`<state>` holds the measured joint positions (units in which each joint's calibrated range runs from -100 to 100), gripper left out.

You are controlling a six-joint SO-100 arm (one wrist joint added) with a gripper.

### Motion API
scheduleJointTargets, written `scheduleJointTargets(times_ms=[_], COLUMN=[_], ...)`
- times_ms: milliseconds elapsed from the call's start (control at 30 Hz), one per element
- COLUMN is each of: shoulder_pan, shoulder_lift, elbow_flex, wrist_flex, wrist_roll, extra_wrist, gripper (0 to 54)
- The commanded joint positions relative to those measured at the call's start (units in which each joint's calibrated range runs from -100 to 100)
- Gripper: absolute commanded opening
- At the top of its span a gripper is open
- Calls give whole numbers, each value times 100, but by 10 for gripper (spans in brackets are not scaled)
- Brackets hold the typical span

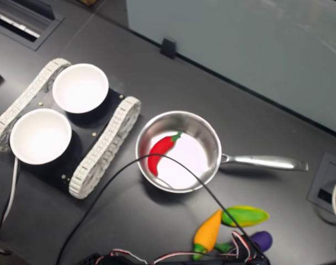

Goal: Pick up the brinjal and place them in the pan

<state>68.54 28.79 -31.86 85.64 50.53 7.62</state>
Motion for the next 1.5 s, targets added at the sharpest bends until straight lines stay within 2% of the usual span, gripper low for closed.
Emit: scheduleJointTargets(times_ms=[0,100,367,600,1000,1200,1467], shoulder_pan=[142,142,211,176,-53,-225,-833], shoulder_lift=[2,44,-82,-504,-1314,-1753,-2537], elbow_flex=[-72,-63,373,937,1573,1636,1909], wrist_flex=[-235,-278,-670,-1011,-2094,-2325,-2094], wrist_roll=[-73,-63,-29,-161,-1299,-2081,-2603], extra_wrist=[120,145,179,171,19,-132,-166], gripper=[163,106,4,2,2,1,1])
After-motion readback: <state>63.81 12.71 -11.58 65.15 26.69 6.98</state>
